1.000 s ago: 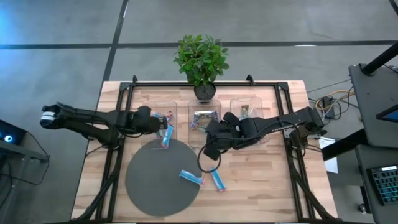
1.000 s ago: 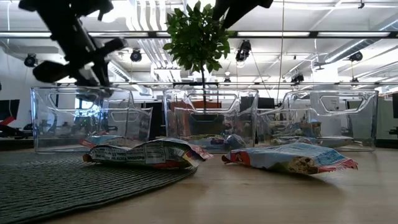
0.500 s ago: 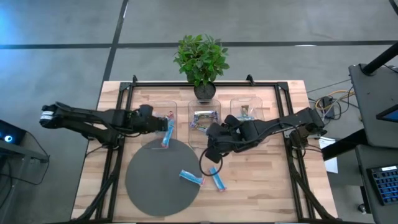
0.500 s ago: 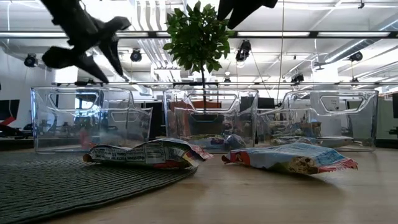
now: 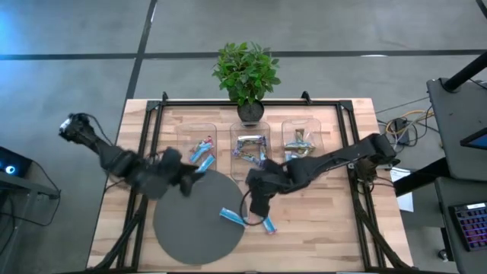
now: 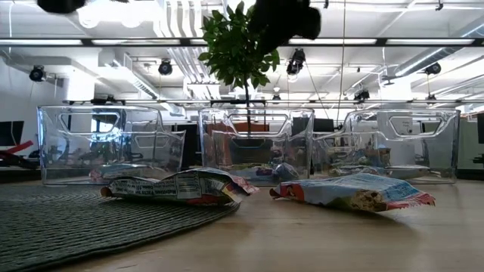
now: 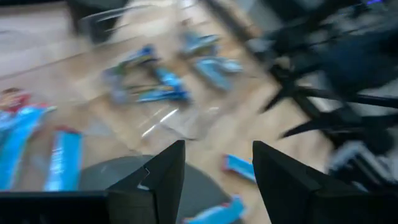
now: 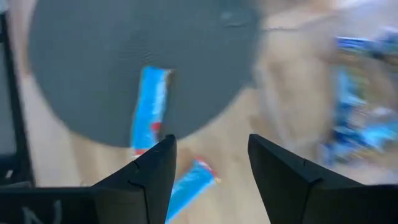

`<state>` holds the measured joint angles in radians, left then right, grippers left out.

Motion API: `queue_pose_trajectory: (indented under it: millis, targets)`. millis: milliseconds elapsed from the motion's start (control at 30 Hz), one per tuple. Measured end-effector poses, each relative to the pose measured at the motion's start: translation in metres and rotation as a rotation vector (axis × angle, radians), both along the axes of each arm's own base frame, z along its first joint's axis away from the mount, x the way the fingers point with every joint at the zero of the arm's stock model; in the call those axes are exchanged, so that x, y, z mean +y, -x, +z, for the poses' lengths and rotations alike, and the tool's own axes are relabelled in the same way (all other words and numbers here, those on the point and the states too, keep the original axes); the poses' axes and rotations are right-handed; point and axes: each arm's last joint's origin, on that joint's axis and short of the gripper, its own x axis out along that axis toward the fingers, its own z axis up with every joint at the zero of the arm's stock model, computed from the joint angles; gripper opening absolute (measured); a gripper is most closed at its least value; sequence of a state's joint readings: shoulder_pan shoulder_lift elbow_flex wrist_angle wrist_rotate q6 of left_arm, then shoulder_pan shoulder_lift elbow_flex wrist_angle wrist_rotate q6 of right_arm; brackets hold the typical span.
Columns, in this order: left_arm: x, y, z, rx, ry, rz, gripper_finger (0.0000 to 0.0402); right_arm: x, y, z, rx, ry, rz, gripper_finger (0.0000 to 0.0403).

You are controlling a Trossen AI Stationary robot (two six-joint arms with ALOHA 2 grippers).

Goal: Pick and place Granola Bars by type
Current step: Put the red granola bar into the left transparent bin

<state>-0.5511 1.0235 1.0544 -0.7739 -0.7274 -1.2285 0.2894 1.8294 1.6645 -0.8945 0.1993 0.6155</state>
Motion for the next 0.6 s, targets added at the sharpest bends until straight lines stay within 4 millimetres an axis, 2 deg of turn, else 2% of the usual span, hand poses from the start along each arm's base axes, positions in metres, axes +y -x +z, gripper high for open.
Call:
queue_pose_trajectory:
  millis: [167, 300, 400, 600]
  targets:
    - [-0.047, 0.023, 0.001, -0.162, -0.039, -0.057, 0.017, 0.016, -0.012, -0.026, -0.066, 0.009, 0.143, 0.0192]
    - [-0.074, 0.039, -0.003, -0.235, -0.076, -0.107, 0.017, 0.02, -0.021, -0.038, -0.118, 0.003, 0.187, 0.0192]
    - [-0.084, 0.046, -0.007, -0.251, -0.093, -0.129, 0.017, 0.023, -0.027, -0.049, -0.12, 0.0, 0.222, 0.0192]
    - [-0.091, 0.044, -0.013, -0.235, -0.089, -0.14, 0.017, 0.039, -0.042, -0.088, -0.028, -0.064, 0.279, 0.0192]
